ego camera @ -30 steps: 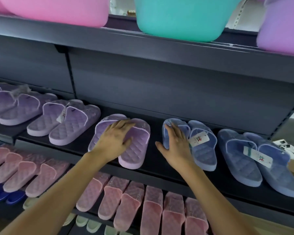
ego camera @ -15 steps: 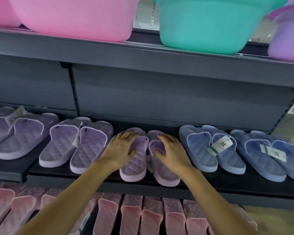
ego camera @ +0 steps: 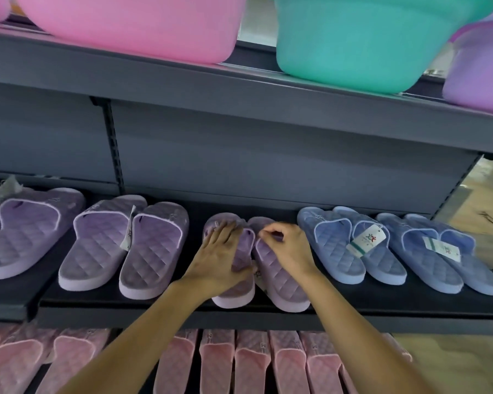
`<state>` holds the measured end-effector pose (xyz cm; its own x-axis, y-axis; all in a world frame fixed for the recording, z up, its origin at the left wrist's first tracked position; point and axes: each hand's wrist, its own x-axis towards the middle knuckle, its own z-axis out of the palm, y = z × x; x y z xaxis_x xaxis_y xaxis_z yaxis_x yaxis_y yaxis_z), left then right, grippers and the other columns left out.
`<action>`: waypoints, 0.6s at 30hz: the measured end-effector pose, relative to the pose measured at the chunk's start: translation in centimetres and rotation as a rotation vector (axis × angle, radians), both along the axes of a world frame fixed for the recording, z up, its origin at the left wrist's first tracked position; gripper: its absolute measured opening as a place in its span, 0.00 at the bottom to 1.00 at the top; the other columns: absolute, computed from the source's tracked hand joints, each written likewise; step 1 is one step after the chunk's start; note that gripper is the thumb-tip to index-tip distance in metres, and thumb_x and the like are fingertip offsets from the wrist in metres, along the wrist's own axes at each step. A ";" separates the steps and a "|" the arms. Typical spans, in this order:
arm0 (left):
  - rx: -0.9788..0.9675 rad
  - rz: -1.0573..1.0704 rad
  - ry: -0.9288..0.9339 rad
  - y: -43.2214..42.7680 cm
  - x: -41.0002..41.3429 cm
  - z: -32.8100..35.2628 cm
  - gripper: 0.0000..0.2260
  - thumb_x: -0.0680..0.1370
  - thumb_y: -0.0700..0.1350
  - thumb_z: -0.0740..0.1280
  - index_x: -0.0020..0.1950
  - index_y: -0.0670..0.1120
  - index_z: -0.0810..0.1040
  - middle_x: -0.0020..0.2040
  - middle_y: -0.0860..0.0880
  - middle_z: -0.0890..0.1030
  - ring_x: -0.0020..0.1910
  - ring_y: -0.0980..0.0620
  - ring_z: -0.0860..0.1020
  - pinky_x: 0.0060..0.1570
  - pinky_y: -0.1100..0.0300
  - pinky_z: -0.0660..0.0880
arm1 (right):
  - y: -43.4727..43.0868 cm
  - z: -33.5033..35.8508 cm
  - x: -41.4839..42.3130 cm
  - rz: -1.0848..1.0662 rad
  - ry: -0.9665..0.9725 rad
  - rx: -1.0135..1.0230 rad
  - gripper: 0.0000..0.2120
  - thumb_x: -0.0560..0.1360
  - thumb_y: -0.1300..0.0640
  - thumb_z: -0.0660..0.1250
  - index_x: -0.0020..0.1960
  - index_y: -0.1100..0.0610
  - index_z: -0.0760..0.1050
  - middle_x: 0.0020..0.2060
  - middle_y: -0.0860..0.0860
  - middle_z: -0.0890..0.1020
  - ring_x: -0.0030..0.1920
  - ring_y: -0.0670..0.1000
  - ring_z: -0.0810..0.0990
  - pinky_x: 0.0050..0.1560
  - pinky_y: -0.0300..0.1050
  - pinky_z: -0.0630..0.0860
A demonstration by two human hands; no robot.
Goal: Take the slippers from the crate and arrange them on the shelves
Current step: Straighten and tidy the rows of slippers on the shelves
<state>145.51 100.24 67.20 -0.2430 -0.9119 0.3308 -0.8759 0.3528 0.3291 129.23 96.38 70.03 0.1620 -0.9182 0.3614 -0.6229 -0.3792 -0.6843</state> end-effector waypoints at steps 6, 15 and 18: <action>0.130 0.056 -0.116 0.6 -0.9 0.5 0.42 0.74 0.62 0.57 0.76 0.43 0.37 0.76 0.46 0.37 0.72 0.52 0.31 0.71 0.56 0.31 | -0.4 0.4 -0.6 0.021 -0.001 0.023 0.05 0.74 0.61 0.67 0.44 0.63 0.80 0.42 0.55 0.83 0.44 0.53 0.81 0.50 0.51 0.76; -0.037 -0.165 -0.052 1.7 -1.3 1.0 0.28 0.72 0.45 0.63 0.72 0.46 0.64 0.74 0.45 0.62 0.74 0.50 0.58 0.71 0.54 0.57 | -1.2 1.1 -2.8 0.058 -0.086 0.104 0.07 0.76 0.63 0.64 0.42 0.60 0.79 0.38 0.49 0.81 0.44 0.50 0.80 0.49 0.42 0.74; -0.081 -0.271 -0.122 2.3 -2.1 1.2 0.19 0.68 0.52 0.65 0.57 0.50 0.79 0.59 0.49 0.79 0.53 0.53 0.80 0.49 0.60 0.77 | -1.4 1.2 -3.3 0.113 -0.053 0.109 0.07 0.76 0.62 0.64 0.41 0.58 0.79 0.39 0.49 0.82 0.45 0.51 0.81 0.51 0.46 0.75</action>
<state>143.39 102.55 68.36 -0.5164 -0.7801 0.3533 -0.7773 0.6001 0.1889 125.88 94.99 71.23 0.2501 -0.9295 0.2710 -0.5424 -0.3663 -0.7560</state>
